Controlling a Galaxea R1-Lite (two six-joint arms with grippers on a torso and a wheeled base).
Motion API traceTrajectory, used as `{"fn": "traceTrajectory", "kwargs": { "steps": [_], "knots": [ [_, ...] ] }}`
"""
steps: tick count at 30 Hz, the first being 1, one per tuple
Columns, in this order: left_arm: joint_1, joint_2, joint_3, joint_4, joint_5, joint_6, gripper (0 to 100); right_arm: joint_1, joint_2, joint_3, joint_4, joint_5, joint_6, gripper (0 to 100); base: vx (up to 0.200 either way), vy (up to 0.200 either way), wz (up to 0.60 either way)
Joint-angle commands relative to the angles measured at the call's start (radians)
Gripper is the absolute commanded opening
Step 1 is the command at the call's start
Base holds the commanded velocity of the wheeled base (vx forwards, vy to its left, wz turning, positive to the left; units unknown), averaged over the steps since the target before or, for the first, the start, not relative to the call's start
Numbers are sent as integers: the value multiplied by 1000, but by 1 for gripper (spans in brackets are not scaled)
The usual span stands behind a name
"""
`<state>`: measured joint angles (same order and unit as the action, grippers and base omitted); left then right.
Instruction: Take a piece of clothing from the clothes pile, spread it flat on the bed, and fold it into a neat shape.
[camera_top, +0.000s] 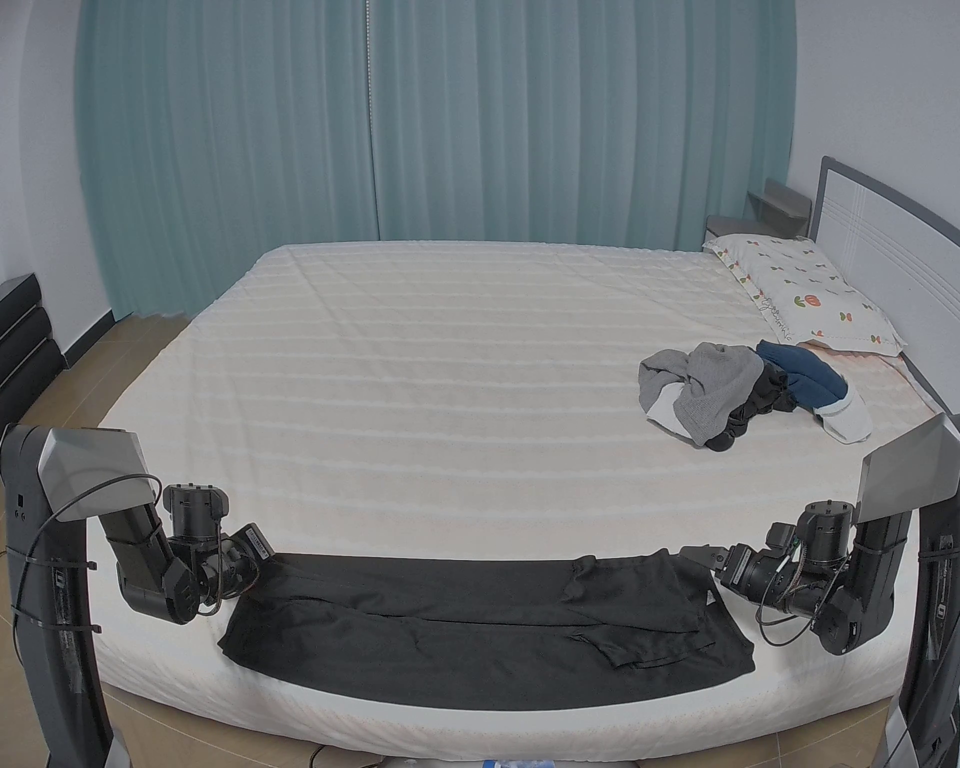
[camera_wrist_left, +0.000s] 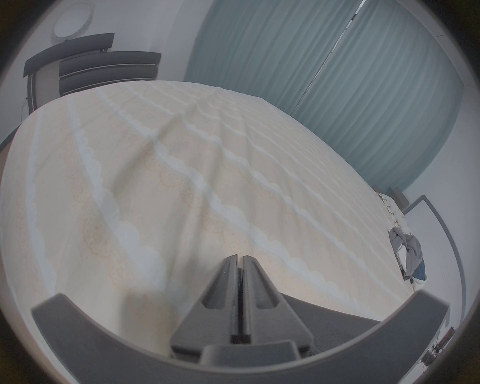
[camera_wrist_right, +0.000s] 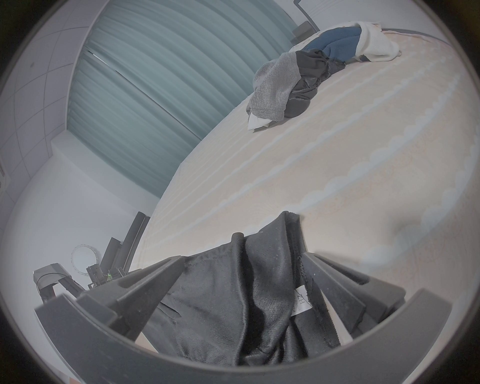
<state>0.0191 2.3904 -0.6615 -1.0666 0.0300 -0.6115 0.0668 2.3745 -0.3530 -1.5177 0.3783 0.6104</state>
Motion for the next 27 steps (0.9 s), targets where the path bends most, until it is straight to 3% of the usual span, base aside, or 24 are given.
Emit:
{"fn": "traceTrajectory", "kwargs": {
  "steps": [1,15,16,27],
  "knots": [
    [5,1,-1,-4,4,-1,0,1,2,0,1,1,2,100,0,0,0],
    [30,0,0,-27,-13,4,0,1,0,0,-1,1,2,100,0,0,0],
    [30,0,2,-27,-13,4,100,1,0,0,-1,1,2,100,0,0,0],
    [45,-100,43,-36,-55,-4,100,-5,-87,-43,14,-4,34,100,0,0,0]
  ]
}}
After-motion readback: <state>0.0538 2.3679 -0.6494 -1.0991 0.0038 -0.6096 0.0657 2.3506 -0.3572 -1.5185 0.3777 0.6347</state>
